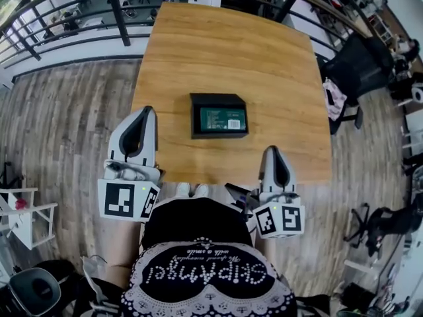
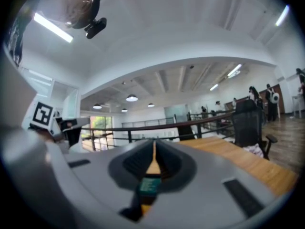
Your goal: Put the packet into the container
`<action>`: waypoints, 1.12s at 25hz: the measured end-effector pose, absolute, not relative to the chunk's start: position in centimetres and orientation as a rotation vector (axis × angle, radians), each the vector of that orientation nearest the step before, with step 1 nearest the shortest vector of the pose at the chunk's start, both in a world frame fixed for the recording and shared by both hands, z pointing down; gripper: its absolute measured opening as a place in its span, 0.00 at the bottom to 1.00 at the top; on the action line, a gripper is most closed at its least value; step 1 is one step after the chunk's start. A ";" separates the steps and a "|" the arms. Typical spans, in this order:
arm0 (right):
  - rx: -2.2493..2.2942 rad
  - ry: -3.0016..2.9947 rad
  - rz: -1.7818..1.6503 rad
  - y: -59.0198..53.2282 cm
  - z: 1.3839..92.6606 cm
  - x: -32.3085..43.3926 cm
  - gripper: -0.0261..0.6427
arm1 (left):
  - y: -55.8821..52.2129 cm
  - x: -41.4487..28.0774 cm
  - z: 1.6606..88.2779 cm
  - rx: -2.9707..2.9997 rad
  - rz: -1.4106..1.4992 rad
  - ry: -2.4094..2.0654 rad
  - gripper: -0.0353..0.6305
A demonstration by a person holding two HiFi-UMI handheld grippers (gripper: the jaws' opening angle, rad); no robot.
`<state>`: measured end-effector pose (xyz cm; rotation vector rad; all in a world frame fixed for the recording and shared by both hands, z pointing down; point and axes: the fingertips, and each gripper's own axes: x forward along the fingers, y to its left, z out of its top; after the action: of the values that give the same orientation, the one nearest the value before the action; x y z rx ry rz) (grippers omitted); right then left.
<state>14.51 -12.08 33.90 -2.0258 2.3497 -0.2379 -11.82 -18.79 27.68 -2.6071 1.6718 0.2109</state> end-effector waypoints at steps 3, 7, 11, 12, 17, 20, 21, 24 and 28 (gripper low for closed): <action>-2.024 2.355 -0.234 -11.7 33.7 14.4 0.10 | -17.8 -12.8 27.9 -2.601 0.239 1.711 0.09; -2.022 2.362 -0.249 -11.1 34.2 14.3 0.10 | -16.7 -13.4 29.1 -2.605 0.245 1.757 0.09; -2.017 2.371 -0.252 -10.6 34.8 14.3 0.10 | -15.8 -13.8 30.5 -2.610 0.229 1.780 0.09; -2.016 2.373 -0.254 -10.5 34.8 14.2 0.10 | -15.6 -13.8 30.8 -2.613 0.224 1.784 0.09; -2.022 2.385 -0.263 -10.1 35.0 14.3 0.10 | -14.6 -14.1 31.8 -2.631 0.197 1.806 0.09; -2.028 2.393 -0.271 -9.8 35.3 14.4 0.10 | -14.1 -13.7 32.5 -2.647 0.184 1.811 0.09; -2.028 2.394 -0.276 -9.7 35.4 14.4 0.10 | -13.9 -13.7 32.8 -2.651 0.179 1.813 0.09; -2.026 2.399 -0.300 -9.4 35.8 14.3 0.10 | -13.6 -13.4 33.3 -2.661 0.160 1.811 0.09; -2.027 2.406 -0.319 -9.2 36.3 14.1 0.10 | -13.2 -13.3 34.0 -2.669 0.143 1.822 0.09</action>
<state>14.14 -9.18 36.31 -2.0272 2.4062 -0.3193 -13.30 -13.23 34.02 -2.6686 1.8225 0.1435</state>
